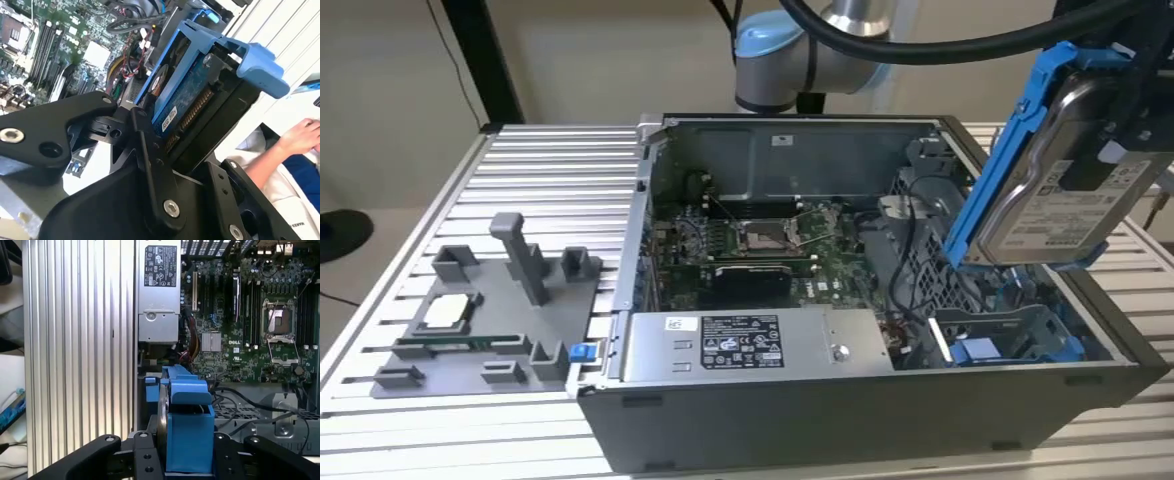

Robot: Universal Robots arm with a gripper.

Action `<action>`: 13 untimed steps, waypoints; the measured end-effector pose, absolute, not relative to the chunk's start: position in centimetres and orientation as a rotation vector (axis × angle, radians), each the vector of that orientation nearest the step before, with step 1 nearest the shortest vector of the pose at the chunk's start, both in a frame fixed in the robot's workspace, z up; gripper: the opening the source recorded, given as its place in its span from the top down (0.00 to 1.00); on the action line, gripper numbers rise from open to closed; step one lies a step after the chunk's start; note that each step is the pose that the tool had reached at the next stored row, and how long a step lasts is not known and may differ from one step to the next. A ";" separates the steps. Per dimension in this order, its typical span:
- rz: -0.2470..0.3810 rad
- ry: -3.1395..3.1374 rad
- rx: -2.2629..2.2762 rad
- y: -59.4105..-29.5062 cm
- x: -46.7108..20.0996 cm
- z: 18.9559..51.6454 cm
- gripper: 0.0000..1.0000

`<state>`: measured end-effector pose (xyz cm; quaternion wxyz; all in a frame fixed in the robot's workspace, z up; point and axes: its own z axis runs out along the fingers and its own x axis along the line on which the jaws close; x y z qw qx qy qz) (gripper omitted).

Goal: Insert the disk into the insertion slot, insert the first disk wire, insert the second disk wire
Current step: 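Insert the disk into the insertion slot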

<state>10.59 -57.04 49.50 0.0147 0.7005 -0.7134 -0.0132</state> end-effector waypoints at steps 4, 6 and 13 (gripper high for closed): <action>-0.042 -2.221 2.181 -57.8 11.2 49.2 1.00; -0.042 -2.221 2.181 -58.1 11.5 48.8 1.00; -0.042 -2.221 2.181 -58.5 12.2 47.5 1.00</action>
